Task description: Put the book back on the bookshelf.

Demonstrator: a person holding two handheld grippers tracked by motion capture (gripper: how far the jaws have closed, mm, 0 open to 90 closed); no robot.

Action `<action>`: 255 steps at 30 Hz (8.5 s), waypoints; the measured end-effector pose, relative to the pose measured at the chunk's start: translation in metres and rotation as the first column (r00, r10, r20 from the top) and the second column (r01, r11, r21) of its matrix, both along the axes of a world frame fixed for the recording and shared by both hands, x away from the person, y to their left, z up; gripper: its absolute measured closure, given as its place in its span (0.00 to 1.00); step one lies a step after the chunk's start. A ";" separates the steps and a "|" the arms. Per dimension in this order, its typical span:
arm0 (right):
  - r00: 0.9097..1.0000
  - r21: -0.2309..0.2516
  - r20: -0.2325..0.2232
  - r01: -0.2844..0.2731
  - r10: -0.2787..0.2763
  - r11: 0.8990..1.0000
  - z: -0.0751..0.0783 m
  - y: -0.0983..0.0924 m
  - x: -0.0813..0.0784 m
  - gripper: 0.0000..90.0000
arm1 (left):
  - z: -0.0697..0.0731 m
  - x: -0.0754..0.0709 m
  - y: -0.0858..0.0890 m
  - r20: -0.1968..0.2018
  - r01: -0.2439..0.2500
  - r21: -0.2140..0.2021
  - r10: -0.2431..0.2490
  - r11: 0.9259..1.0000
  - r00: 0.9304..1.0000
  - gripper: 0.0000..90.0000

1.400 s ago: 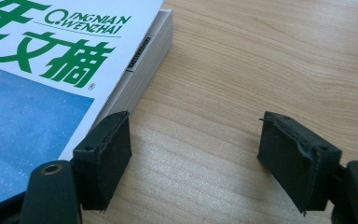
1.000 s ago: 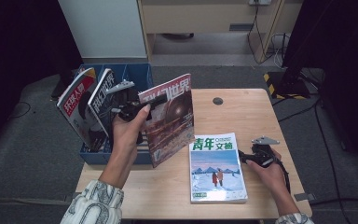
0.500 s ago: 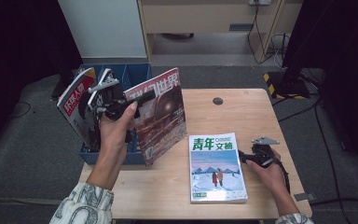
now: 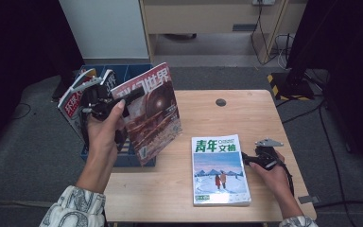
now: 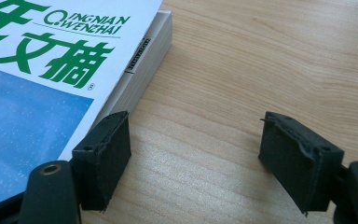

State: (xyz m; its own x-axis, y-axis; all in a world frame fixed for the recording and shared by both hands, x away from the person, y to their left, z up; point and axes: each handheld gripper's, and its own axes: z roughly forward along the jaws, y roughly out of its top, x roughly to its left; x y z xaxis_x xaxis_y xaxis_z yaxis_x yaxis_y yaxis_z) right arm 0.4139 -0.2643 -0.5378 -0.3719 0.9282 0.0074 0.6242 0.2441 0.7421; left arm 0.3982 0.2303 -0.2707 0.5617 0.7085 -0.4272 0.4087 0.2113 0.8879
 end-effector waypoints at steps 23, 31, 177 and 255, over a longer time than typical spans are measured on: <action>1.000 0.000 0.001 0.000 0.000 1.000 0.000 0.000 0.000 0.27 | 0.008 -0.018 0.051 0.025 -0.110 -0.024 0.111 0.994 0.994 0.93; 1.000 0.000 0.001 0.001 -0.001 1.000 0.000 0.000 0.000 0.27 | 0.008 -0.023 0.069 0.028 -0.159 -0.009 0.160 0.987 0.987 0.93; 1.000 -0.003 0.000 0.000 0.000 1.000 0.000 0.000 0.001 0.27 | -0.048 0.029 0.071 0.139 -0.420 0.043 0.411 0.906 0.901 0.91; 1.000 -0.003 0.000 0.001 -0.001 1.000 0.000 0.000 0.001 0.27 | -0.096 0.038 0.054 0.106 -0.421 0.064 0.413 0.905 0.904 0.91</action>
